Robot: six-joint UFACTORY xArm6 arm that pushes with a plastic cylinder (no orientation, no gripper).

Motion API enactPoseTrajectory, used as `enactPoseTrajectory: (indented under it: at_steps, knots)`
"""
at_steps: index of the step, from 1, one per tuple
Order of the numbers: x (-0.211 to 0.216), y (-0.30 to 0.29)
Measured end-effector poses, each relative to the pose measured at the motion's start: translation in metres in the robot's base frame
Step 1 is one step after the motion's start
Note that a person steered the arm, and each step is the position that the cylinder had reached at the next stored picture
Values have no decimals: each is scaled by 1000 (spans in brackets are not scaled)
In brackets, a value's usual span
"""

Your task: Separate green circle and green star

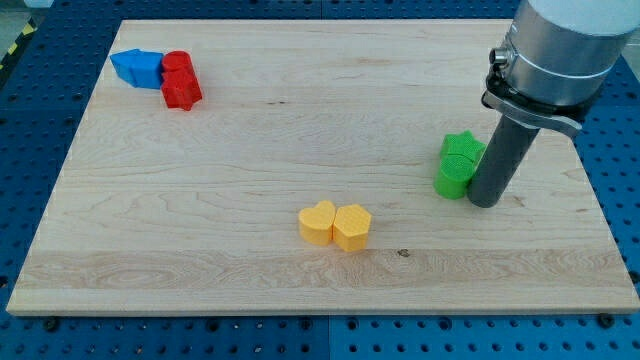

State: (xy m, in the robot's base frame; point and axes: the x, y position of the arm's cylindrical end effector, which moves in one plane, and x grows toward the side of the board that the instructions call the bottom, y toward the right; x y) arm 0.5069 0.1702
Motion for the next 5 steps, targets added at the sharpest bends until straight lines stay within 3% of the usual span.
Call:
enactPoseTrajectory:
  at_steps: [2, 5]
  knots:
    - [-32, -6]
    - [-36, -27]
